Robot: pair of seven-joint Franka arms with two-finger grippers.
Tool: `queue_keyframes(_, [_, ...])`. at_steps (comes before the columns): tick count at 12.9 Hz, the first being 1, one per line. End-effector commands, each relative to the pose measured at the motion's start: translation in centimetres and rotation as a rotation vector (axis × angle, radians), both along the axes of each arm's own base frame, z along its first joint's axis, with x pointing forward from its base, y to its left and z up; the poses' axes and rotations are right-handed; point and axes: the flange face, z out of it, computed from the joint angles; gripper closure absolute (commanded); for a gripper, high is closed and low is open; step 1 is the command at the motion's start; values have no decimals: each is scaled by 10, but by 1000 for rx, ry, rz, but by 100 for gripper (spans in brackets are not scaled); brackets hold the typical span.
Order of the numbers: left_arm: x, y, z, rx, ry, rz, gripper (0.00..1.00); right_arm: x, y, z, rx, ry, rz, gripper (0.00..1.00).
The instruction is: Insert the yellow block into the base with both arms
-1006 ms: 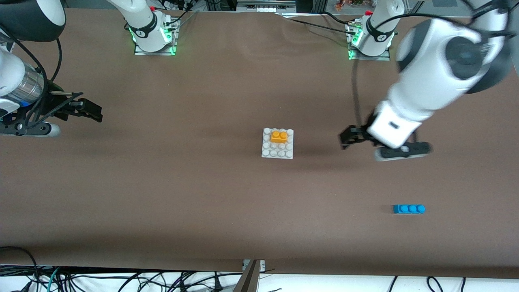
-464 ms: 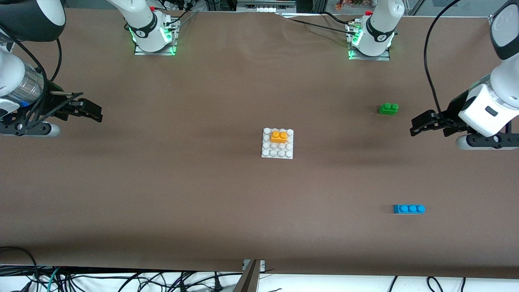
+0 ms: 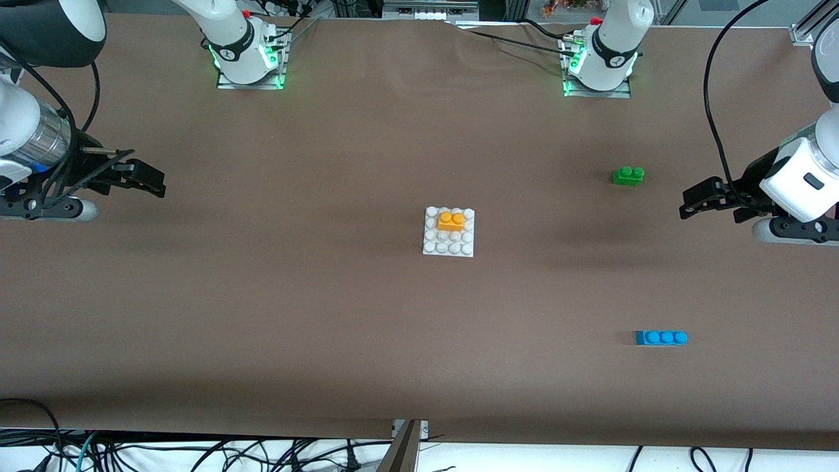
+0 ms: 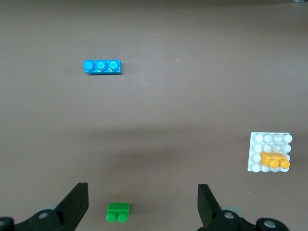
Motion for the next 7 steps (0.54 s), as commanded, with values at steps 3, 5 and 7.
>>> queue_keyframes(3, [-3,5,2,76,1,-35,0,-3,-2,5,-1,4,6,1])
queue_keyframes(5, [-3,7,1,73,4,-35,0,-3,-2,5,-1,4,6,1])
queue_keyframes(7, [-3,6,0,70,6,-35,0,-3,-2,5,-1,4,4,1])
